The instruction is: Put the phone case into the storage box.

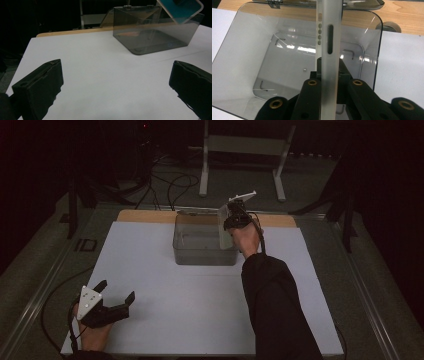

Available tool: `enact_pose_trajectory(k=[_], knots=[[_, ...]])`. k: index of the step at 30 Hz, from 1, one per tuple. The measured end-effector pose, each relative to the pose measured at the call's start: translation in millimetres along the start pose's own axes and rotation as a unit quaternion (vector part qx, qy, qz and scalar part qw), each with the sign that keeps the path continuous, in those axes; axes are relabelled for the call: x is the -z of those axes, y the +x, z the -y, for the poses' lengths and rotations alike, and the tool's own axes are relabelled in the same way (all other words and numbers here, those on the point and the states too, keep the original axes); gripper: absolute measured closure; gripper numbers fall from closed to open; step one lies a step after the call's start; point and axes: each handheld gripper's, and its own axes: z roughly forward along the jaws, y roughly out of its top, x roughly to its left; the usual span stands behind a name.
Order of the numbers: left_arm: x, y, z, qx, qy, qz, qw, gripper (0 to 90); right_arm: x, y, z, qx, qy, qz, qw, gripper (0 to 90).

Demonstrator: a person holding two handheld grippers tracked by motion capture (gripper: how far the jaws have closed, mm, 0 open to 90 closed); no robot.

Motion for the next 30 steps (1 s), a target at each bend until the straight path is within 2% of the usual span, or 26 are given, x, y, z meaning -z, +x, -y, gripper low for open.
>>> enact_pose_trajectory(k=[14, 30], knots=[[0.1, 0.0, 0.0, 0.002, -0.001, 0.001, 1.0000, 0.1, -9.4, -2.0, 3.9, -0.008, 0.007, 0.002, 0.9999, 85.8], [0.0, 0.1, 0.1, 0.002, 0.000, 0.001, 1.0000, 0.1, -16.9, -5.2, 7.3, -0.014, 0.021, 0.016, 0.9995, 85.8]])
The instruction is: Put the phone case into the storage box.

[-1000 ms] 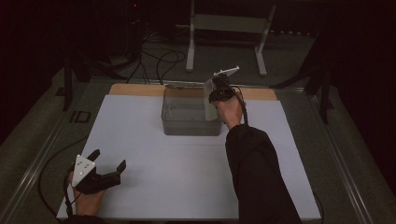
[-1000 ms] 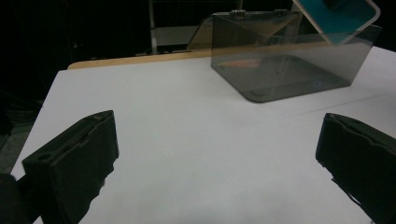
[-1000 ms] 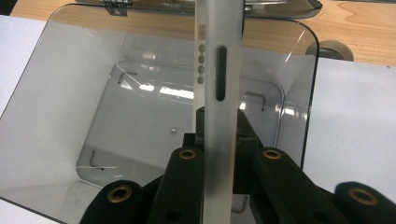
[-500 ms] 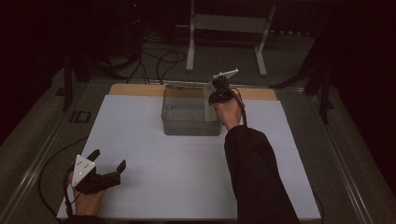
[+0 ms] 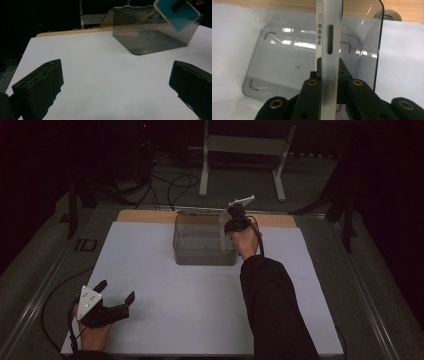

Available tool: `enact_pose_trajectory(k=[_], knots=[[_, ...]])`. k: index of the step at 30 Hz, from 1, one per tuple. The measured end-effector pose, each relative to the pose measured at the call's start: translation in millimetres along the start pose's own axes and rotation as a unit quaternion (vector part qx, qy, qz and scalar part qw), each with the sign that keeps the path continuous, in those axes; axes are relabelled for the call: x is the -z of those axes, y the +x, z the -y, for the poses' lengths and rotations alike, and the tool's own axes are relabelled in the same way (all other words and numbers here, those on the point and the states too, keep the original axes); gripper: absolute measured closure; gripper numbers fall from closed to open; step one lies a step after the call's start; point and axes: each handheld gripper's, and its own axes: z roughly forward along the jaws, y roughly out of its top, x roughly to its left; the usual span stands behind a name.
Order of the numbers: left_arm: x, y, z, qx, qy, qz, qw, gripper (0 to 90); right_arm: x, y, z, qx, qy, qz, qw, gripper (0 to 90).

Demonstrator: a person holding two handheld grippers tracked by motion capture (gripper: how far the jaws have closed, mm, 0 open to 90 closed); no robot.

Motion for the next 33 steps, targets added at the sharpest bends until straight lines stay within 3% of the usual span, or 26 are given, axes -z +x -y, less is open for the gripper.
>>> enact_pose_trajectory(k=[33], knots=[[0.5, 0.2, -0.2, 0.001, -0.002, 0.001, 1.0000, 0.1, -16.6, -5.7, 4.0, -0.008, 0.032, 0.037, 0.9987, 85.6]])
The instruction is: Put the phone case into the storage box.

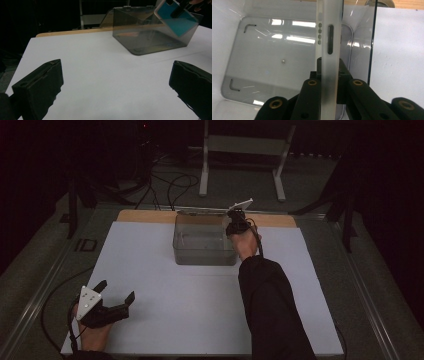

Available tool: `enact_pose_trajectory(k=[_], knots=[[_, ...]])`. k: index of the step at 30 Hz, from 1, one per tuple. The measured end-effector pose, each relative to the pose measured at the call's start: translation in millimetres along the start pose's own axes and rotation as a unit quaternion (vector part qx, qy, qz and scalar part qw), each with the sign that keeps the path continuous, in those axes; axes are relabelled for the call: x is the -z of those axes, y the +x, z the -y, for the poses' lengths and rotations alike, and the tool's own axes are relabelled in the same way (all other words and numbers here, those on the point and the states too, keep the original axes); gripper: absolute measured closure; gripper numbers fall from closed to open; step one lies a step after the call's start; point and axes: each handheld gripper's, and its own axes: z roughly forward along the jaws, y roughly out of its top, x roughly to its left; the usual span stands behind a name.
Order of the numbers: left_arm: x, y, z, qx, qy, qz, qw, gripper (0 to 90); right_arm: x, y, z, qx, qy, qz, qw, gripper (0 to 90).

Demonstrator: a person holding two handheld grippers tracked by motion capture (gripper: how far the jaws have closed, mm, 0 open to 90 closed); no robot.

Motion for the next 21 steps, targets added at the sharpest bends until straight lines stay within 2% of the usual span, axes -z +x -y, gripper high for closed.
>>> enact_pose_trajectory(k=[21], knots=[[0.2, 0.1, 0.0, 0.001, 0.000, 0.000, 1.0000, 0.1, -8.0, 1.5, 0.5, -0.001, 0.016, 0.008, 0.9998, 85.1]])
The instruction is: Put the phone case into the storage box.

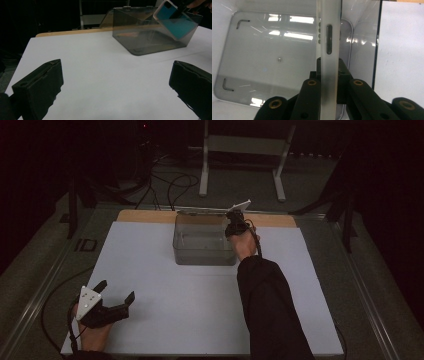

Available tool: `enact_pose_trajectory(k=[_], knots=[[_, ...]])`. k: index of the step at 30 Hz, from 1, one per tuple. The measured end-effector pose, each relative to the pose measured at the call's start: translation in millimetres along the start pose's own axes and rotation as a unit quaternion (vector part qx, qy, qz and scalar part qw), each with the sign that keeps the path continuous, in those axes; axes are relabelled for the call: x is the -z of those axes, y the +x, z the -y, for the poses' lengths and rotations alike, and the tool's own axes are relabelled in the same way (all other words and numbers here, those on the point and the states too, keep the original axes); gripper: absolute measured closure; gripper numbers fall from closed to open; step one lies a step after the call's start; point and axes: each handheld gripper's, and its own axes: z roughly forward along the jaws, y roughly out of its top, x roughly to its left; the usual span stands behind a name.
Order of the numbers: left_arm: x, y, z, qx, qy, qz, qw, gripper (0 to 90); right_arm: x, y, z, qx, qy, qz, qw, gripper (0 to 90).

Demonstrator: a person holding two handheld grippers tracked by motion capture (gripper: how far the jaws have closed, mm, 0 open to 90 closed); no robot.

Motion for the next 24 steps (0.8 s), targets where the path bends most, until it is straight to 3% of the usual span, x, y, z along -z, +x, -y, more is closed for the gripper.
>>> enact_pose_trajectory(k=[15, 24], knots=[[0.5, 0.4, 0.0, 0.001, 0.000, 0.000, 1.0000, 0.1, -8.6, 6.8, 1.7, 0.003, 0.011, 0.025, 0.9996, 85.2], [0.7, 0.2, -0.1, 0.001, -0.002, 0.000, 1.0000, 0.1, -11.0, 8.4, 1.9, -0.011, 0.018, 0.032, 0.9993, 82.7]])
